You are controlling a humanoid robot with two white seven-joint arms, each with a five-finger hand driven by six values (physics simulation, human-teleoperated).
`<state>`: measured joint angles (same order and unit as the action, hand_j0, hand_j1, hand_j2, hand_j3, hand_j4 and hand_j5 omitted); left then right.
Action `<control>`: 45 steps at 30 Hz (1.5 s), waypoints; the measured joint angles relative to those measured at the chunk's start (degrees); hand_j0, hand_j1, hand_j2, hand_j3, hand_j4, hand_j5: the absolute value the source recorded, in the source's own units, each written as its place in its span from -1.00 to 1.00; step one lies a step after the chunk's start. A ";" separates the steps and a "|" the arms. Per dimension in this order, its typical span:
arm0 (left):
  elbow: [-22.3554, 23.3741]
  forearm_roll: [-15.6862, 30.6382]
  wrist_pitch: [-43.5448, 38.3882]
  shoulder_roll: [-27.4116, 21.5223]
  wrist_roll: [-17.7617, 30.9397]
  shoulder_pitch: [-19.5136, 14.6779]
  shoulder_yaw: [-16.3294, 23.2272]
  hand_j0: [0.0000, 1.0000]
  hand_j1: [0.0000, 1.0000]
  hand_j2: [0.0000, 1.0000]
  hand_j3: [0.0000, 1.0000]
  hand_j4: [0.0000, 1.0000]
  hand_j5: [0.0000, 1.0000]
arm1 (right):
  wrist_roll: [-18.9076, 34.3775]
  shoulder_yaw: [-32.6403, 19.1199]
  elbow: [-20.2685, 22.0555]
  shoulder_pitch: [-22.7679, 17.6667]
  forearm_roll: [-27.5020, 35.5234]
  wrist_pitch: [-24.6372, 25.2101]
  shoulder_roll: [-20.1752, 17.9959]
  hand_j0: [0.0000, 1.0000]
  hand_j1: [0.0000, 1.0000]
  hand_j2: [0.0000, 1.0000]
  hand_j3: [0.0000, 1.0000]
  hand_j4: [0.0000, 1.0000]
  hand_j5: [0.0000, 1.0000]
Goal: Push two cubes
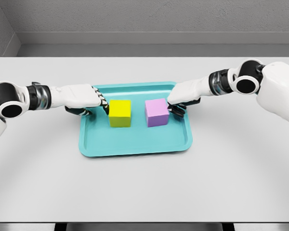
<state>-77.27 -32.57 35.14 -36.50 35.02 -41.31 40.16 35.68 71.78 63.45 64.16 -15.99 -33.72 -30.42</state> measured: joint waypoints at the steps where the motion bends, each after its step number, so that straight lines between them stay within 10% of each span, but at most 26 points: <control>1: 0.00 -0.03 0.00 0.07 0.00 0.00 0.01 0.30 0.30 0.30 0.30 0.30 0.30 | -0.03 0.02 0.04 0.00 0.01 0.05 0.05 -0.74 -0.74 -0.74 -0.74 -0.74 -0.74; 45: -0.21 0.20 -0.12 0.87 -0.02 0.09 1.93 0.34 0.34 0.34 0.34 0.34 0.34 | -0.82 1.11 -4.46 1.05 -8.97 -1.27 0.88 -0.74 -0.74 -0.74 -0.74 -0.74 -0.74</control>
<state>-77.48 -32.36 35.02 -35.63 35.01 -41.22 42.09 34.86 72.89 58.99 65.21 -24.97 -35.00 -29.54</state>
